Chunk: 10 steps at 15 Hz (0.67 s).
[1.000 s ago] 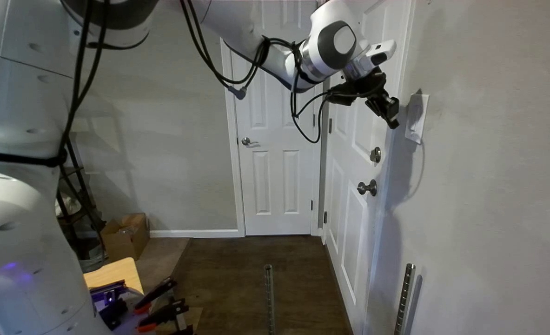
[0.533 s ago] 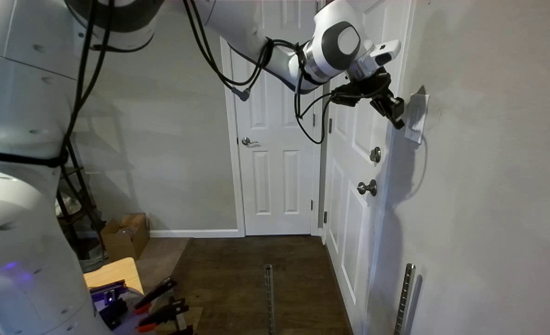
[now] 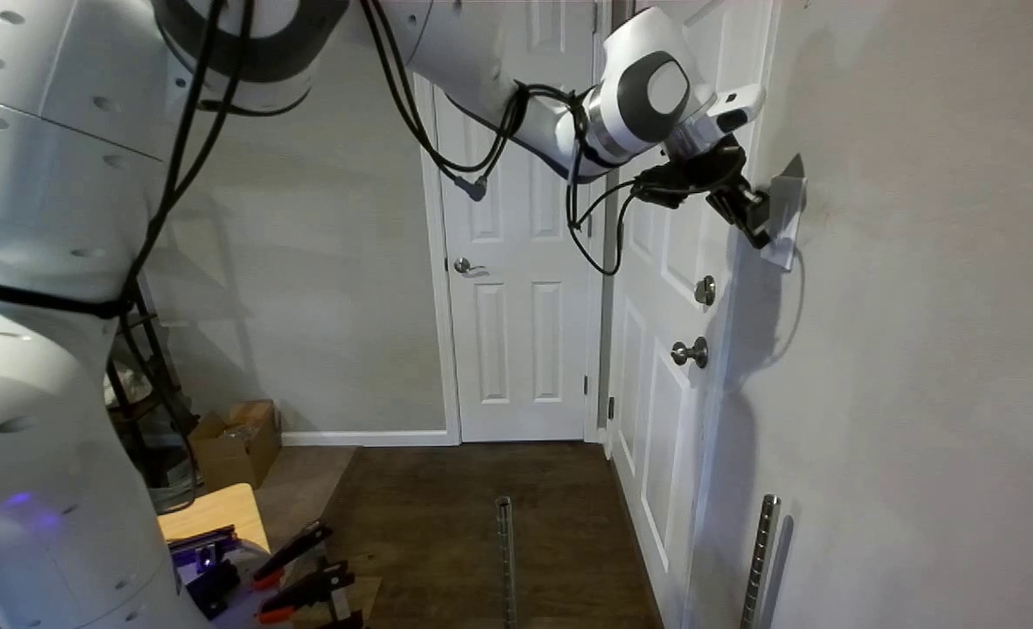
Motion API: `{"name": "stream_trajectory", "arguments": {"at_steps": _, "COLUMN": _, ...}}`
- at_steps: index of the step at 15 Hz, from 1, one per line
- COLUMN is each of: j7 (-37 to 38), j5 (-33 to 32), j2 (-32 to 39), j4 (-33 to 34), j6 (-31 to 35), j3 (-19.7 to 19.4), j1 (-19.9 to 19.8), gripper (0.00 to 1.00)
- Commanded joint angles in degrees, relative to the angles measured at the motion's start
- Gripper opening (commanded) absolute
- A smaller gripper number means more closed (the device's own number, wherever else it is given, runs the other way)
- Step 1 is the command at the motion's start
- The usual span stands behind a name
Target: Turn off the light switch.
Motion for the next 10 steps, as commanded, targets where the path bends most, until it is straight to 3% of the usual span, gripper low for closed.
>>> {"name": "stream_trajectory", "arguments": {"at_steps": 1, "j7": 0.94, "j5": 2.32, "j2": 2.69, "j4": 3.1, "j6": -0.74, "j3": -0.81, "j1": -0.24, "gripper": 0.04}}
{"name": "stream_trajectory", "arguments": {"at_steps": 10, "j7": 6.16, "j5": -1.46, "j2": 1.38, "j4": 0.86, "j6": 0.88, "j3": -4.63, "j1": 3.14, "gripper": 0.04}}
